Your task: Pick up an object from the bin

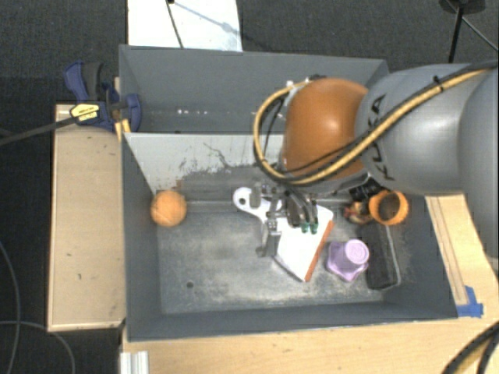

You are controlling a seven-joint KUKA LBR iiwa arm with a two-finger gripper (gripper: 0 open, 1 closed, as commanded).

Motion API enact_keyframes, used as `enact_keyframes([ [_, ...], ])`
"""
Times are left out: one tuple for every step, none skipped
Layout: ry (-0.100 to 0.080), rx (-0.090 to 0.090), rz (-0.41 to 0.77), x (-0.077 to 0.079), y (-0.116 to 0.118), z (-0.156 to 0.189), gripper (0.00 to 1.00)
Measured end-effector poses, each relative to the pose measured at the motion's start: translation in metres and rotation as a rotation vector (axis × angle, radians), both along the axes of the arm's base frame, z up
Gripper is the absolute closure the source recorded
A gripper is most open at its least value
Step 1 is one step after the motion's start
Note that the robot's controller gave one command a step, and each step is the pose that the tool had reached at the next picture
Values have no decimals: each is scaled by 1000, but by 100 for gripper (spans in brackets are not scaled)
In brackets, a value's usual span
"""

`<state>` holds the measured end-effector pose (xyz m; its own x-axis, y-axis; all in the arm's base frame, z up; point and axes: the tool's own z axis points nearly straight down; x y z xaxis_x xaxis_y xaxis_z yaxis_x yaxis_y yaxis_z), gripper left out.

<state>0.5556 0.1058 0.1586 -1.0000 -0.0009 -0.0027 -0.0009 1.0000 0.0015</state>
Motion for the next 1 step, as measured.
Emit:
enact_keyframes([
  [-4,1,-85,10,-14,-64,0],
])
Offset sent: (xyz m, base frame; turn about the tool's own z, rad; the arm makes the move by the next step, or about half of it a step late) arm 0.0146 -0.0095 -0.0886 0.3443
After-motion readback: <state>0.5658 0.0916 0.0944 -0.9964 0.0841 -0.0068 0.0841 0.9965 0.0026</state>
